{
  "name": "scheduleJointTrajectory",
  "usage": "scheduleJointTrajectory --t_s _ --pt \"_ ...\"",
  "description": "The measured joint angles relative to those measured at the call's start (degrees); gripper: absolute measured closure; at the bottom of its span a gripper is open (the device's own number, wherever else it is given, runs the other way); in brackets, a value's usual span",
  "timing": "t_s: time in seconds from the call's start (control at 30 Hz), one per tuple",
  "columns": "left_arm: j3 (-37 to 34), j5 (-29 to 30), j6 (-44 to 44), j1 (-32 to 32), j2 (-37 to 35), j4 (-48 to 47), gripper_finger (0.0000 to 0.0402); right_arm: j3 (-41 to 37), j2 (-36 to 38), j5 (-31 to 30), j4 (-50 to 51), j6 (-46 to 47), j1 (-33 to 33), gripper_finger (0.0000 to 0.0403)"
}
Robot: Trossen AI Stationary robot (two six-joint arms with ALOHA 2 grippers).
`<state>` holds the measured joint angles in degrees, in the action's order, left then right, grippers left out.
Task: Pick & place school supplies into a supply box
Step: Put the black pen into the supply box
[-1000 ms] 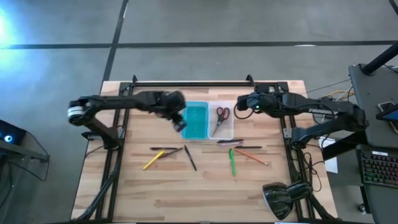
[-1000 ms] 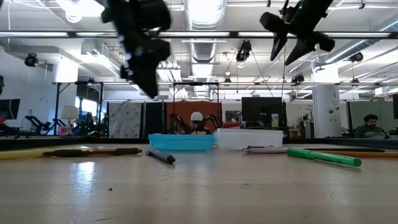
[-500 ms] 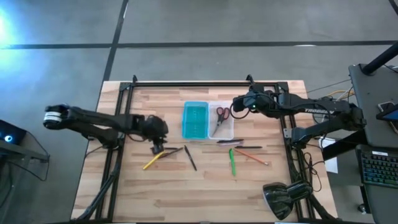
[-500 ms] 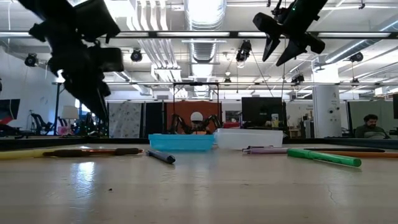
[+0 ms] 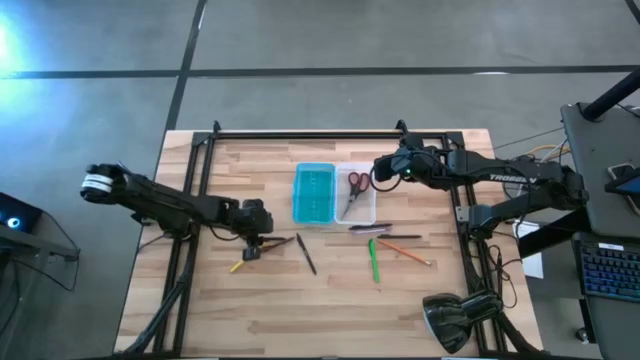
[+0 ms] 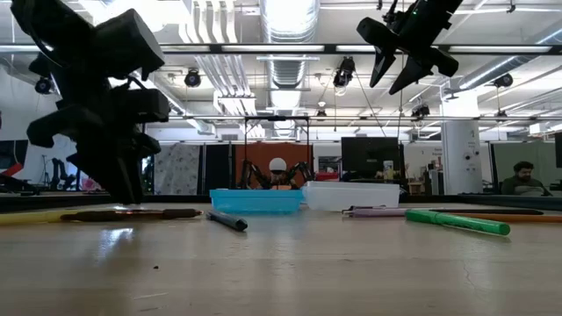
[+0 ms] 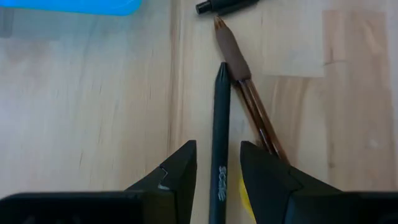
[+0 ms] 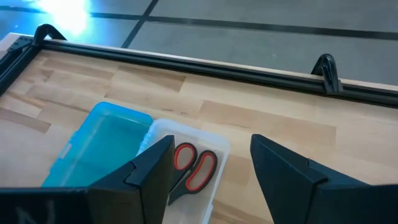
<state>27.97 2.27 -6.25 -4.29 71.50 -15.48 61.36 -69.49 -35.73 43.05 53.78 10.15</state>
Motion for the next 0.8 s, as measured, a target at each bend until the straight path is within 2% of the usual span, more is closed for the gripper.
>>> scheduleJointTrajectory --t_s 0.33,0.47,0.67,0.8 --pt "1.44 0.91 0.32 0.0 9.23 1.27 0.0298 0.0 0.0 0.04 0.16 -0.26 0.0 0.0199" --pt "2.39 1.91 0.34 -0.04 10.93 0.57 0.0324 0.0 0.0 0.04 0.27 -0.4 0.0 0.0199" --pt "3.04 2.69 -0.02 0.01 11.72 0.49 0.0386 0.0 0.0 -0.07 0.44 -1.74 0.0 0.0199" --pt "3.21 2.01 -7.72 1.13 11.76 0.41 0.0389 0.0 0.0 -0.2 0.42 -1.4 0.0 0.0199"
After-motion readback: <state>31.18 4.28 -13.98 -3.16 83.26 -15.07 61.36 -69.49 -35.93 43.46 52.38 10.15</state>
